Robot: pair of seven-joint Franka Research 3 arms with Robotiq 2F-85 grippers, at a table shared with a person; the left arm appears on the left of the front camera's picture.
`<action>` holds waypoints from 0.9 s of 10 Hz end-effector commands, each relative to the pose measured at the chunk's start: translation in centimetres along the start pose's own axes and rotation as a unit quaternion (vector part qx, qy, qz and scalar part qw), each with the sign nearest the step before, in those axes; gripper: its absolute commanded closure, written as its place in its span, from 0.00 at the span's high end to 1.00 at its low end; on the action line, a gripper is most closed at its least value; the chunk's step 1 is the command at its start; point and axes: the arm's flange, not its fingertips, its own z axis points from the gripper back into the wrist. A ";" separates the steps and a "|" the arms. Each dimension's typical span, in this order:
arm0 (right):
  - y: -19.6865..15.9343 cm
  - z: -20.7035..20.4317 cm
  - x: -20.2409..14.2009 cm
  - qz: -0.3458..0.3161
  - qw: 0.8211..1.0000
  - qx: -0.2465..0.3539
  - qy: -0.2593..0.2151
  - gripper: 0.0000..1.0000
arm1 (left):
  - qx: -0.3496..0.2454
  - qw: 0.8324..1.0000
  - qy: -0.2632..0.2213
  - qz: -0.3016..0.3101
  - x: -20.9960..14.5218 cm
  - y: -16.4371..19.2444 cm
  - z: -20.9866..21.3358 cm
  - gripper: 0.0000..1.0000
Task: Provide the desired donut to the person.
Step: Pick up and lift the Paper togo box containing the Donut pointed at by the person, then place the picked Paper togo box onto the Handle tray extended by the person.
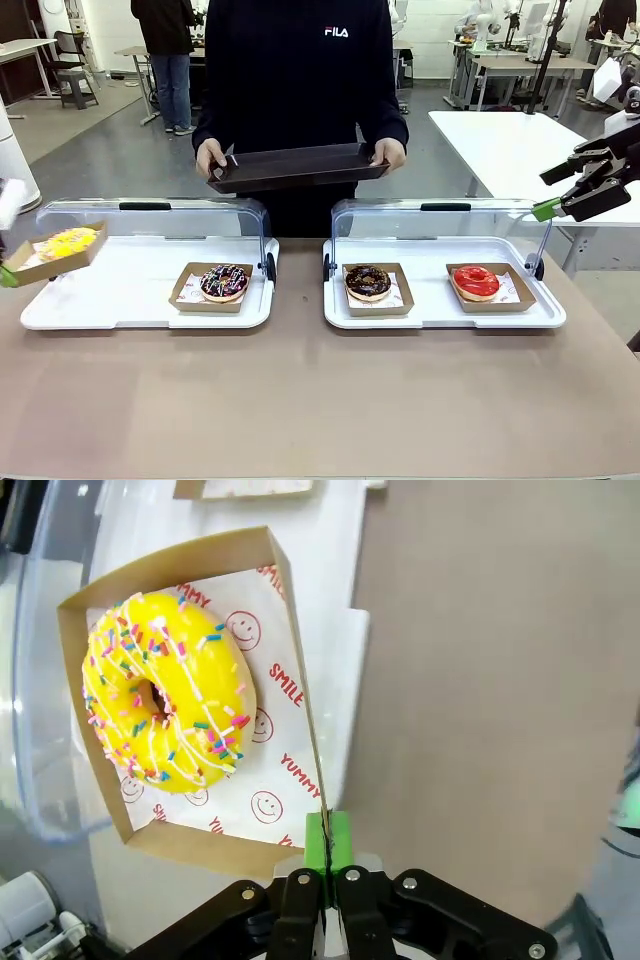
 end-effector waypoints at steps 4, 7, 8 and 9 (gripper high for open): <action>0.1 -0.2 -0.1 0.003 1.000 0.007 -0.013 1.00 | 0.014 1.000 -0.008 0.012 -0.3 -8.6 8.6 0.00; 0.1 -0.2 -0.1 0.003 1.000 0.007 -0.013 1.00 | -0.001 0.999 -0.032 0.005 -0.9 -5.9 9.7 0.00; 0.1 -0.2 -0.1 0.003 1.000 0.007 -0.013 1.00 | -0.001 0.999 -0.032 0.005 -0.9 -5.9 9.7 0.00; 0.1 -0.2 -0.1 0.003 1.000 0.007 -0.013 1.00 | -0.001 0.999 -0.032 0.005 -0.9 -5.9 9.7 0.00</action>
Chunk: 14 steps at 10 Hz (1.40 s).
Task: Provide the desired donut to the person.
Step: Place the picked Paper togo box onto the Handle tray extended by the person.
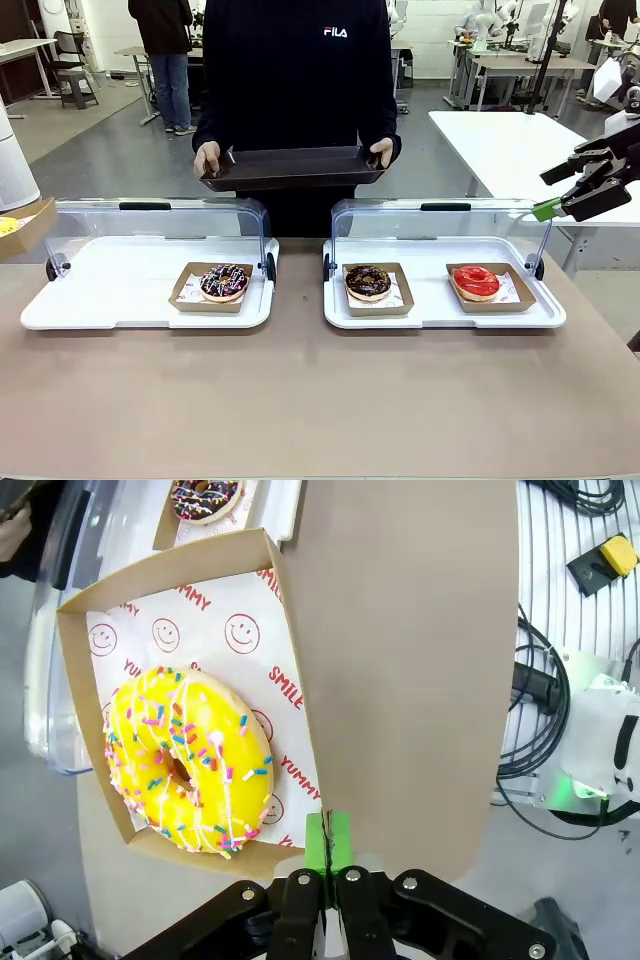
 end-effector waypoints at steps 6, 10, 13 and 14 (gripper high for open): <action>0.1 -0.2 -0.1 0.003 1.000 0.007 -0.013 1.00 | 0.007 1.000 -0.004 0.003 -0.1 0.5 -0.2 0.00; 0.1 -0.2 -0.1 0.003 1.000 0.007 -0.013 1.00 | 0.007 1.000 -0.004 0.003 -0.1 0.5 -0.2 0.00; 0.1 -0.2 -0.1 0.003 1.000 0.007 -0.013 1.00 | 0.007 1.000 -0.004 0.003 -0.1 0.5 -0.2 0.00; 0.1 -0.2 -0.1 0.003 1.000 0.007 -0.013 1.00 | 0.007 1.000 -0.004 0.003 -0.1 0.5 -0.2 0.00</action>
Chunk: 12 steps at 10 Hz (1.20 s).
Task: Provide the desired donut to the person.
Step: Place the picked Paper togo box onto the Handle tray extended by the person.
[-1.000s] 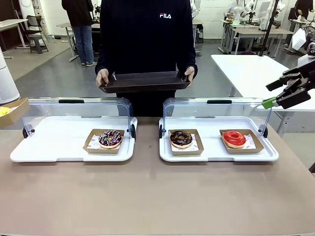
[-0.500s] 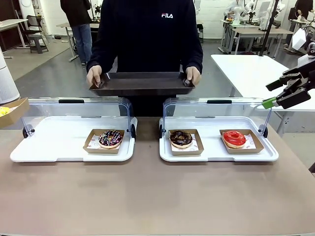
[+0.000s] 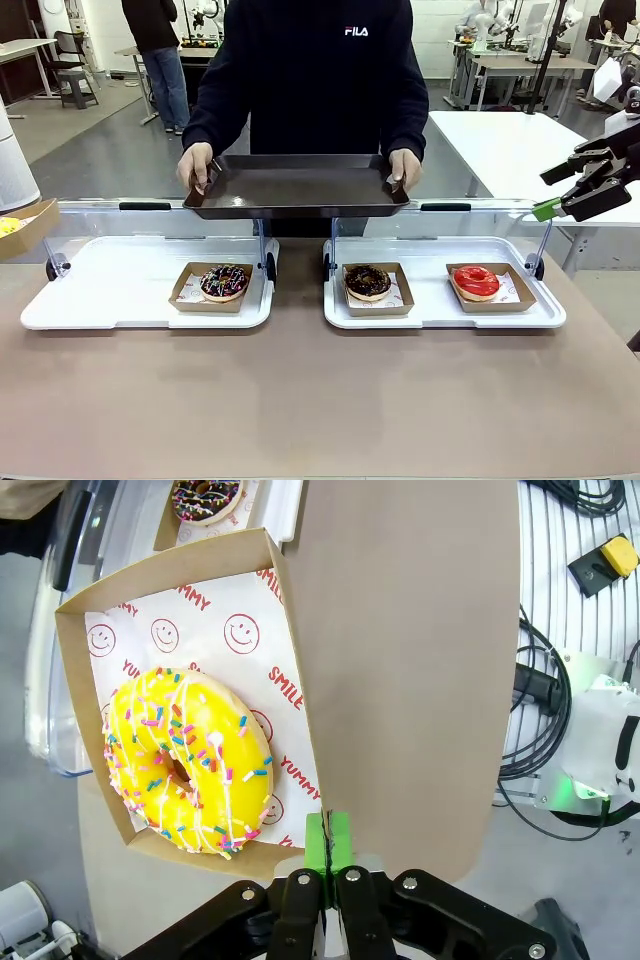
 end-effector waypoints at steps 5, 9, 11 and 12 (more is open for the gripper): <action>0.1 -0.2 -0.1 0.003 1.000 0.007 -0.013 1.00 | 0.006 1.000 -0.003 0.003 -0.1 0.4 -0.2 0.00; 0.1 -0.2 -0.1 0.003 1.000 0.007 -0.013 1.00 | 0.000 1.000 0.000 0.000 0.0 0.0 0.0 0.01; 0.1 -0.2 -0.1 0.003 1.000 0.007 -0.013 1.00 | 0.018 0.998 0.050 -0.018 7.5 3.5 5.0 0.01; 0.1 -0.2 -0.1 0.003 1.000 0.007 -0.013 1.00 | 0.039 0.997 0.069 -0.017 11.5 5.3 6.9 0.01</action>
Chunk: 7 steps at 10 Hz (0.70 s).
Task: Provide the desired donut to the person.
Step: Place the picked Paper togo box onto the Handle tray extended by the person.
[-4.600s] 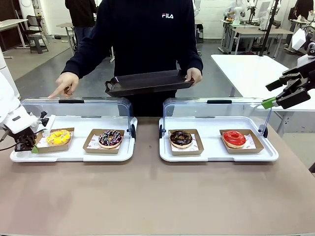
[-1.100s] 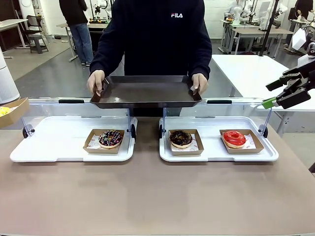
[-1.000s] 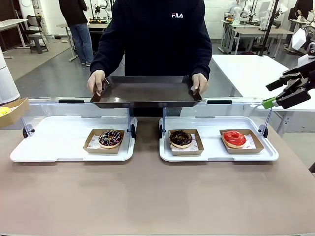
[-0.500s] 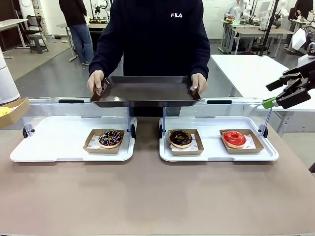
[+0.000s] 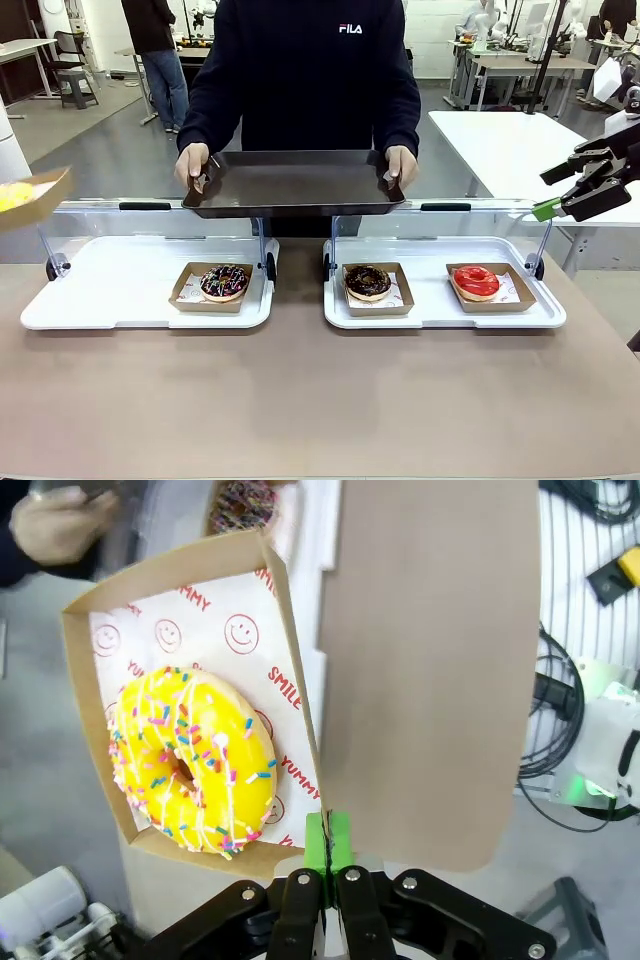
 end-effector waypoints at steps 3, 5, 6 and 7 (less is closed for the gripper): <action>0.1 -0.2 -0.1 0.003 1.000 0.007 -0.013 1.00 | 0.002 0.998 0.057 -0.008 14.6 9.8 2.5 0.01; 0.1 -0.2 -0.1 0.003 1.000 0.007 -0.013 1.00 | -0.020 0.996 0.076 -0.042 19.8 12.8 -1.0 0.01; 0.1 -0.2 -0.1 0.003 1.000 0.007 -0.013 1.00 | -0.033 0.996 0.072 -0.052 21.8 13.6 -3.1 0.01; 0.1 -0.2 -0.1 0.003 1.000 0.007 -0.013 1.00 | -0.027 0.995 0.064 -0.066 23.6 14.2 -5.3 0.01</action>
